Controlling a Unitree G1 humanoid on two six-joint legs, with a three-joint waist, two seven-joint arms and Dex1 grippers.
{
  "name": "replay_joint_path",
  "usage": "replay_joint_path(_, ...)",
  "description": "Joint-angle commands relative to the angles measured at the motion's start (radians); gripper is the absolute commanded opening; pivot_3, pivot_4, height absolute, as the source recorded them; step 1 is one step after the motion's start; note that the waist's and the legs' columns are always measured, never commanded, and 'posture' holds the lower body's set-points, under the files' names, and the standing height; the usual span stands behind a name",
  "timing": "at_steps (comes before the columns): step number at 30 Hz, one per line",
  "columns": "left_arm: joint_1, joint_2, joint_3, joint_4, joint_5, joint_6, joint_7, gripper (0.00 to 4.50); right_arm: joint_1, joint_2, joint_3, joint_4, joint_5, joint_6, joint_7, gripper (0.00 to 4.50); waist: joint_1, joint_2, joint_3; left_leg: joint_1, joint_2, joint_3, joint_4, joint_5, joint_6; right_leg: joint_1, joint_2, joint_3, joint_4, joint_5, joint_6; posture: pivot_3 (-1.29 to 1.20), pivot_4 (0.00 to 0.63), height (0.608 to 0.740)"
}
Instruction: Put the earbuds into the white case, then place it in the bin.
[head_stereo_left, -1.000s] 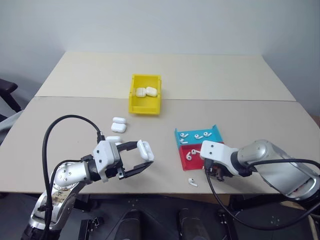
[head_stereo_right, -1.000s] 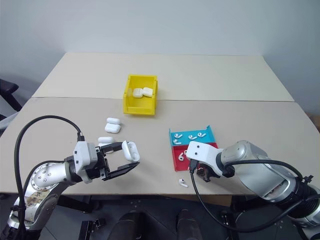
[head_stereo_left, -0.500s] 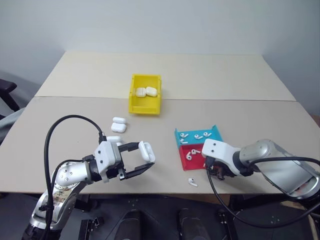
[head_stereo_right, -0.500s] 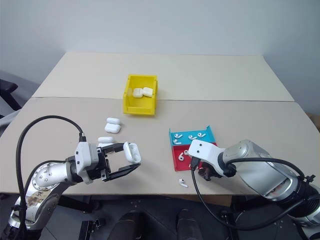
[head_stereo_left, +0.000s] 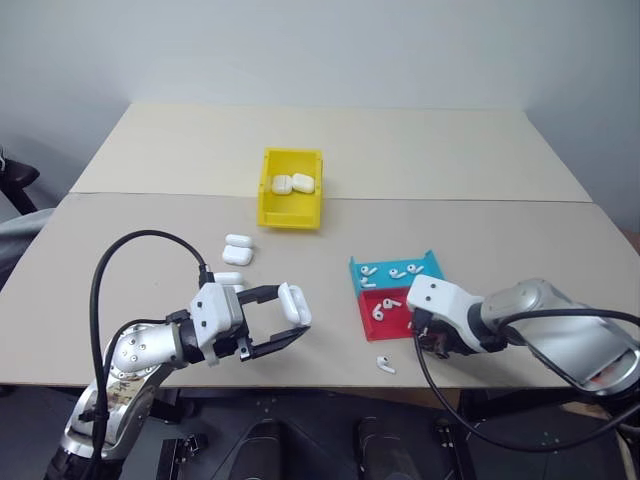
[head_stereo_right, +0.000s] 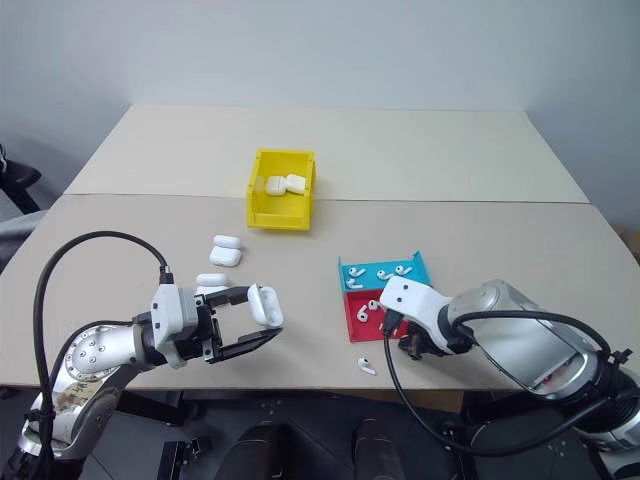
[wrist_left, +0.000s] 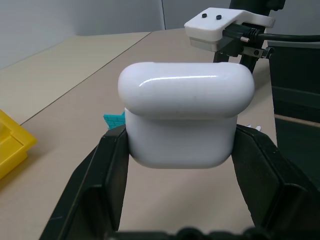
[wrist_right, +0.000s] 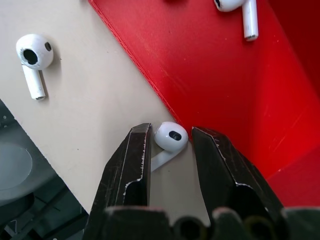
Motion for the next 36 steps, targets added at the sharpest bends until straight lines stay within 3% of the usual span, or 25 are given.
replay_joint_path(1,-0.005,-0.002,-0.002,-0.019,-0.001,-0.002,0.003,2.78,0.000,-0.007,-0.023,-0.011,0.016,0.019,-0.017,1.64,0.000,0.000,0.000,0.000,0.000,0.000,0.000,0.000,0.000,0.000,0.000,0.000,0.000,0.000,0.000,0.00,0.150,0.740)
replay_joint_path(7,-0.003,-0.005,-0.003,-0.015,0.006,-0.008,0.005,2.78,0.002,-0.007,-0.029,-0.010,0.041,0.015,-0.017,1.64,0.000,0.000,0.000,0.000,0.000,0.000,0.000,0.000,0.000,0.000,0.000,0.000,0.000,0.000,0.000,0.00,0.150,0.740)
replay_joint_path(12,0.003,-0.005,-0.001,-0.019,0.006,-0.006,0.005,2.78,0.004,-0.016,-0.020,-0.014,0.045,0.000,-0.025,0.53,0.000,0.000,0.000,0.000,0.000,0.000,0.000,0.000,0.000,0.000,0.000,0.000,0.000,0.000,0.000,0.00,0.150,0.740)
replay_joint_path(20,0.005,-0.011,0.001,-0.018,0.011,-0.008,0.007,2.78,-0.004,-0.024,-0.022,-0.013,0.046,-0.019,-0.029,0.53,0.000,0.000,0.000,0.000,0.000,0.000,0.000,0.000,0.000,0.000,0.000,0.000,0.000,0.000,0.000,0.00,0.150,0.740)
replay_joint_path(36,0.000,-0.020,-0.001,-0.019,0.010,-0.006,0.008,2.78,-0.099,-0.069,-0.146,-0.050,0.127,-0.042,0.028,0.53,0.000,0.000,0.000,-0.003,0.000,0.000,0.000,0.000,0.000,-0.002,0.000,0.000,-0.001,0.000,0.000,0.00,0.150,0.740)
